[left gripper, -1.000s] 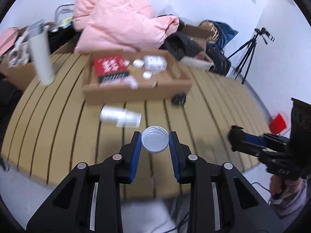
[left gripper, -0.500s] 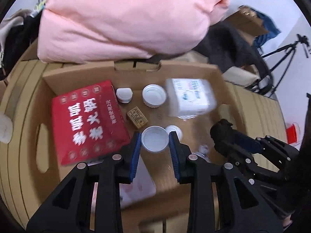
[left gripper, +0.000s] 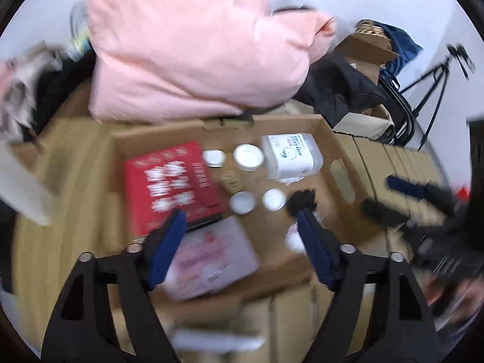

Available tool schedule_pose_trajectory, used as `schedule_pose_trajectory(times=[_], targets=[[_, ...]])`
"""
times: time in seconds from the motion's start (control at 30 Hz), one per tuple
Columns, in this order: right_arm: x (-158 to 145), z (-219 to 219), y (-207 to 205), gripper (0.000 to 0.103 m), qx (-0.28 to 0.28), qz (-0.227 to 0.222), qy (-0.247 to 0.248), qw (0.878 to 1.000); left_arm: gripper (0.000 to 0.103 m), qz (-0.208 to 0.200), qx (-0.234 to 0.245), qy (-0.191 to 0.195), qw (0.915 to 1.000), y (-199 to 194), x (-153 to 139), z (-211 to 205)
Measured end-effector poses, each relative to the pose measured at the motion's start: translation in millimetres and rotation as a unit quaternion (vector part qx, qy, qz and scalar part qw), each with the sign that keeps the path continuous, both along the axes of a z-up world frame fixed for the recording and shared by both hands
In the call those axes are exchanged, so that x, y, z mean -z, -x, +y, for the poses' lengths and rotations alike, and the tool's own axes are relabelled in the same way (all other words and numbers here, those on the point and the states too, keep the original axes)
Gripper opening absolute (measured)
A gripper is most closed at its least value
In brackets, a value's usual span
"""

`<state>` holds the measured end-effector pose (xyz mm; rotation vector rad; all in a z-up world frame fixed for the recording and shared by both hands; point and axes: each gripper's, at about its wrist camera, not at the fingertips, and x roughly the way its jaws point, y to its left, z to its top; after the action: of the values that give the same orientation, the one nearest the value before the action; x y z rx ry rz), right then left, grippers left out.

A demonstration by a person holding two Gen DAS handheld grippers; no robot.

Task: Organize objects
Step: 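Open both grippers in the tray and withdraw them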

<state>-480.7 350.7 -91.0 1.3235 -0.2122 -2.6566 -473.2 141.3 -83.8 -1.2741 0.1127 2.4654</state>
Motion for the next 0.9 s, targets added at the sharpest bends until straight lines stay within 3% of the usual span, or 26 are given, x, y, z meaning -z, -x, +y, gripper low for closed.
schedule_pose_trajectory(times=[0.07, 0.13, 0.2, 0.3, 0.43, 0.53, 0.6, 0.67, 0.73, 0.8, 0.9], targets=[[-15.9, 6.7, -23.0, 0.085, -0.004, -0.001, 0.006, 1.0, 0.08, 0.035, 0.0, 0.04, 0.9986, -37.2, -16.1, -20.3], [-36.1, 14.1, -60.5, 0.085, -0.009, 0.009, 0.003, 1.0, 0.081, 0.049, 0.008, 0.051, 0.9975, -71.8, -29.5, -44.4], [-49.4, 18.6, -95.9, 0.085, -0.009, 0.022, -0.01, 1.0, 0.094, 0.061, 0.012, 0.058, 0.9963, -115.7, -44.2, -74.0], [-62.7, 23.4, -157.9, 0.085, -0.004, 0.038, -0.026, 0.999, 0.099, 0.091, -0.005, 0.072, 0.9932, -169.9, -58.2, -108.4], [-67.6, 18.2, -252.6, 0.085, -0.003, 0.049, 0.028, 0.998, 0.1, 0.103, -0.031, 0.037, 0.9935, -257.1, -61.6, -147.7], [-65.7, 6.5, -327.3, 0.085, 0.003, 0.086, 0.068, 0.994, 0.1, 0.114, -0.02, 0.014, 0.9931, -316.5, -57.5, -148.9], [-62.8, -5.0, -367.5, 0.085, 0.032, 0.103, 0.059, 0.992, 0.1, 0.132, -0.002, 0.016, 0.9911, -347.6, -61.3, -143.1], [-60.2, -16.3, -393.5, 0.085, 0.052, 0.094, 0.054, 0.993, 0.101, 0.156, 0.025, 0.024, 0.9872, -373.3, -69.2, -136.1], [-62.9, -30.2, -405.4, 0.085, 0.031, 0.088, 0.038, 0.995, 0.103, 0.175, 0.027, 0.031, 0.9837, -388.5, -77.8, -134.7], [-71.5, -47.0, -417.1, 0.085, 0.006, 0.098, -0.008, 0.995, 0.103, 0.193, 0.025, 0.04, 0.9802, -400.4, -84.7, -137.4], [-84.5, -62.8, -430.9, 0.085, 0.009, 0.13, -0.087, 0.988, 0.103, 0.2, 0.004, 0.029, 0.9793, -407.7, -91.2, -145.9]])
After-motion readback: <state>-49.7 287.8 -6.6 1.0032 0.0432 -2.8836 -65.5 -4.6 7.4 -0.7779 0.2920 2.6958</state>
